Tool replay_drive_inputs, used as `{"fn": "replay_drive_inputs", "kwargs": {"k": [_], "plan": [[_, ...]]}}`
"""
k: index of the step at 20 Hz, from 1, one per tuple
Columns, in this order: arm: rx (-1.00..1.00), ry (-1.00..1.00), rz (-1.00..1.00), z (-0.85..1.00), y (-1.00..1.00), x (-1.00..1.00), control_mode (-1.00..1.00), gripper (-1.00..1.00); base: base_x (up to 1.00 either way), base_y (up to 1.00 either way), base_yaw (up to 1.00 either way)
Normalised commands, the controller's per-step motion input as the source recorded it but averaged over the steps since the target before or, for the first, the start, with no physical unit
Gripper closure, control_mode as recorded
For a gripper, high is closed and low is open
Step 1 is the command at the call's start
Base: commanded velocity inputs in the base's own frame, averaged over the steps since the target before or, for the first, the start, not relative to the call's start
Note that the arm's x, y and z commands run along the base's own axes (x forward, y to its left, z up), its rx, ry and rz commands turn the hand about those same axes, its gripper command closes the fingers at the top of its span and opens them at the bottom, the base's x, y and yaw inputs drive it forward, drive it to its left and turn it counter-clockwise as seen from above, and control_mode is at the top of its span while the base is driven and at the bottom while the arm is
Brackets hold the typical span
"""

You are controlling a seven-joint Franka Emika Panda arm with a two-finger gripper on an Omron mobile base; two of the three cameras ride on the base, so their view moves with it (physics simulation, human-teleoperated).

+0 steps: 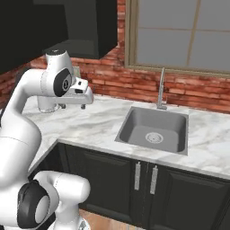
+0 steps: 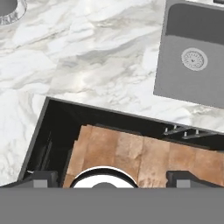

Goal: Pick up the bowls on the counter and stack them on top of one another in the open cabinet. Place the smaller bowl on top of the larger bowl.

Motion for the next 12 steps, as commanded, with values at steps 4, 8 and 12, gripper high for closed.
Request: {"fn": "replay_drive_inputs", "kwargs": {"k": [4, 8, 12], "plan": [[0.0, 0.0, 0.0, 0.0, 0.0, 0.0, 1.0, -1.0, -0.37, -0.43, 0.24], [0.0, 0.0, 0.0, 0.0, 0.0, 0.0, 1.0, -1.0, -0.02, -0.36, 0.34], [0.0, 0.0, 0.0, 0.0, 0.0, 0.0, 1.0, -1.0, 0.0, -0.15, 0.39]]}}
